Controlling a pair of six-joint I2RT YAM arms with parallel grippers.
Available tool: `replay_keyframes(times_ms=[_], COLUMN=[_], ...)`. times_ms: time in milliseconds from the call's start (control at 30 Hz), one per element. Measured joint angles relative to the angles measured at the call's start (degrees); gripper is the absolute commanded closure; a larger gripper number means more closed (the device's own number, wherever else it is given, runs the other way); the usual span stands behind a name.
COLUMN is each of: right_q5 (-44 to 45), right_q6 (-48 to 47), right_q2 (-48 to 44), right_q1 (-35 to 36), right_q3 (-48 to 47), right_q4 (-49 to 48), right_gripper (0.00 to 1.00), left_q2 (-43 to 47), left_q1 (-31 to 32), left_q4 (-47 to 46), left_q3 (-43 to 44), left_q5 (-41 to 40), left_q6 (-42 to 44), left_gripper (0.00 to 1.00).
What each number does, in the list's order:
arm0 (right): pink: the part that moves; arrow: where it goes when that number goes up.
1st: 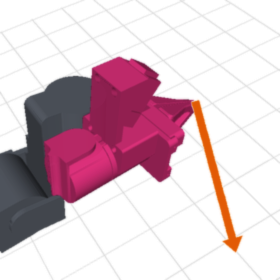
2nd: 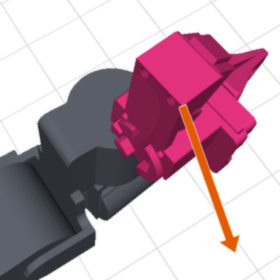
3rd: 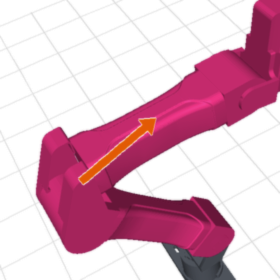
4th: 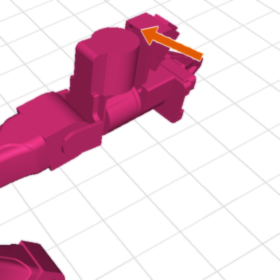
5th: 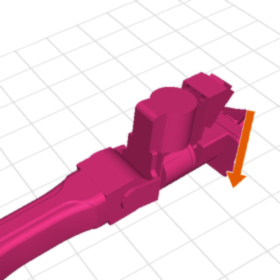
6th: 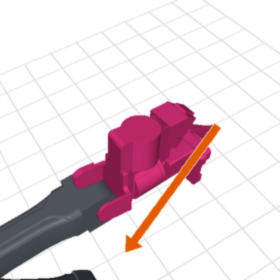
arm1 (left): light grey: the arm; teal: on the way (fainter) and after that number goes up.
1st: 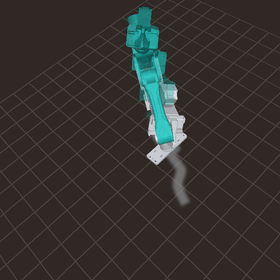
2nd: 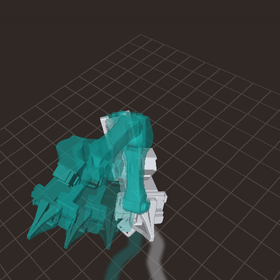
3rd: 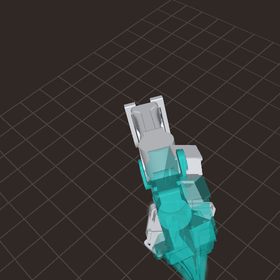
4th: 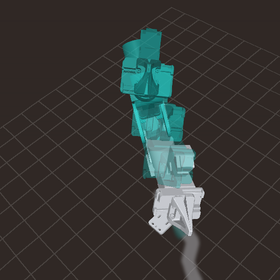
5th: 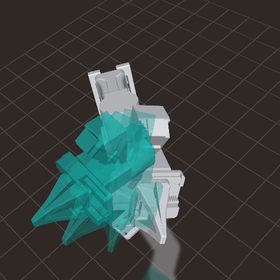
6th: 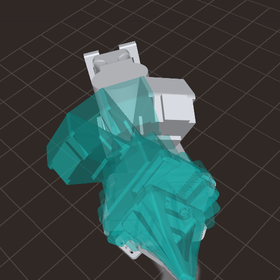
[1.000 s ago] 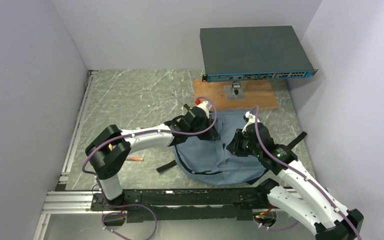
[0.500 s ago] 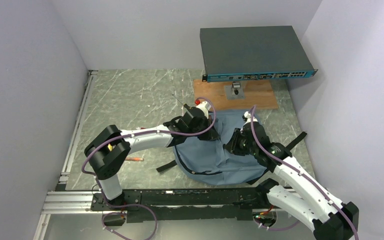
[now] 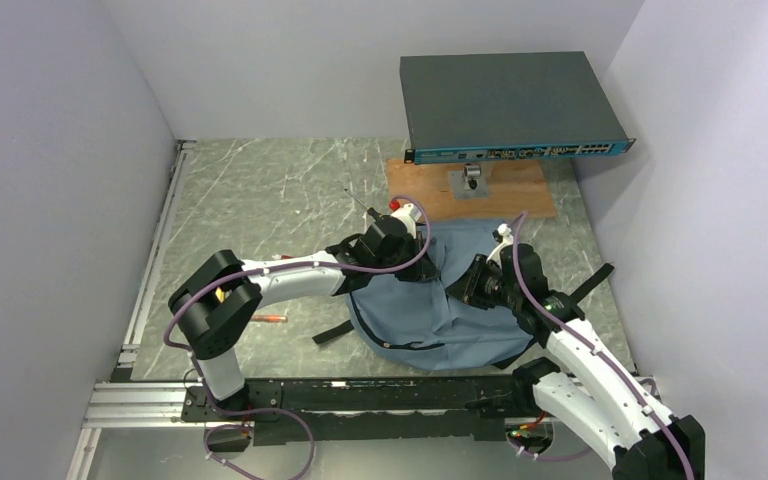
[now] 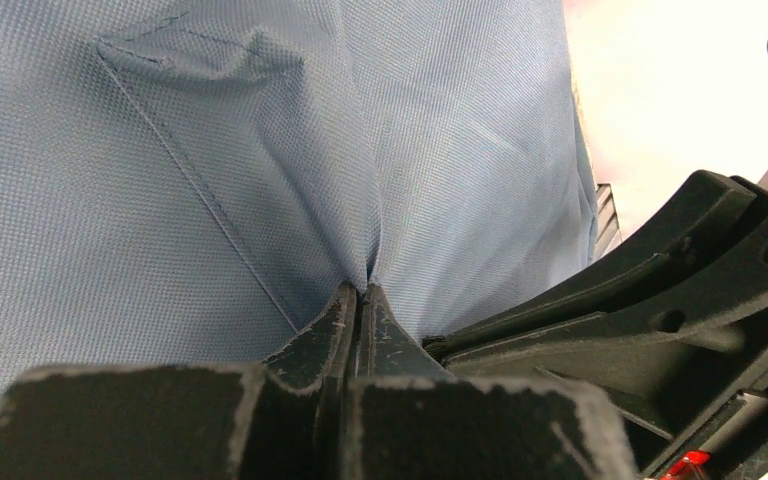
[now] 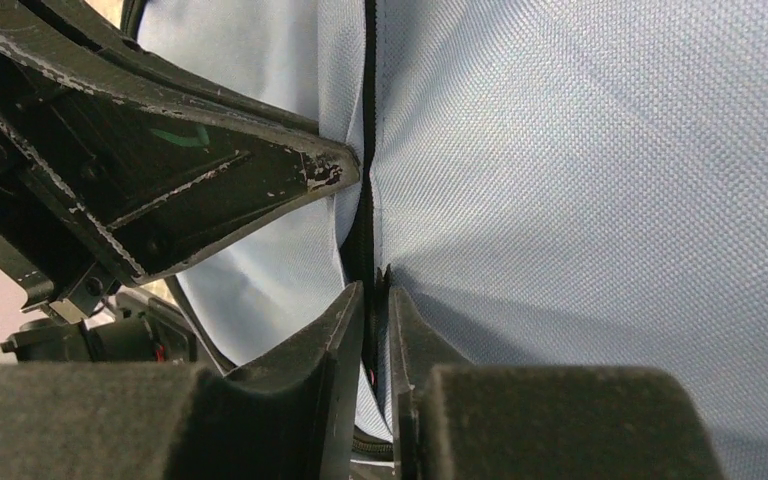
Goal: Pack the student bag
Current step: Unzip the student bag at the center of the board.
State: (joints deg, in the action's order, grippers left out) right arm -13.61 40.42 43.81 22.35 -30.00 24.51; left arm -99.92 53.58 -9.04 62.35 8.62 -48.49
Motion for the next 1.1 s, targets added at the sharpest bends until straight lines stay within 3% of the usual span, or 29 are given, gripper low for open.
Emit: replay_keyframes(times_ms=[333,500,533,600,667,800,900,1100], right_q5=[-4.1,-6.0,-6.4,-7.1,-7.8,-8.7,-8.9,-6.8], right_q6=[0.4,0.2,0.1,-0.3,-1.2,-1.9,-2.1,-0.1], right_q2=[1.6,2.4,2.7,3.1,3.5,3.8,3.0,1.7], right_q1=[-1.7,-1.8,-1.9,-2.1,-2.1,-2.1,-2.1,-2.0], right_q3=[2.7,3.3,3.5,3.7,4.0,5.6,6.5,6.1], right_q4=[-3.9,-6.1,-6.5,-7.4,-8.4,-11.6,-13.7,-14.8], right_gripper=[0.82,0.73,0.76,1.00,1.00,1.00,1.00,1.00], left_q2=[0.0,0.0,0.0,0.0,0.0,0.0,2.0,13.2], left_q1=[0.0,0.0,0.0,0.0,0.0,0.0,0.3,1.8], left_q4=[-0.2,-0.2,-0.1,-0.1,-0.1,-0.2,-1.6,-6.0], left_q3=[0.0,0.0,0.0,0.0,0.0,-0.2,-2.6,-14.1], left_q5=[0.6,0.6,0.6,0.6,0.6,1.0,1.9,0.8], left_q6=[0.0,0.0,0.0,0.0,0.2,1.5,2.7,5.9], left_gripper=[1.00,1.00,1.00,0.98,0.86,0.51,0.43,0.37])
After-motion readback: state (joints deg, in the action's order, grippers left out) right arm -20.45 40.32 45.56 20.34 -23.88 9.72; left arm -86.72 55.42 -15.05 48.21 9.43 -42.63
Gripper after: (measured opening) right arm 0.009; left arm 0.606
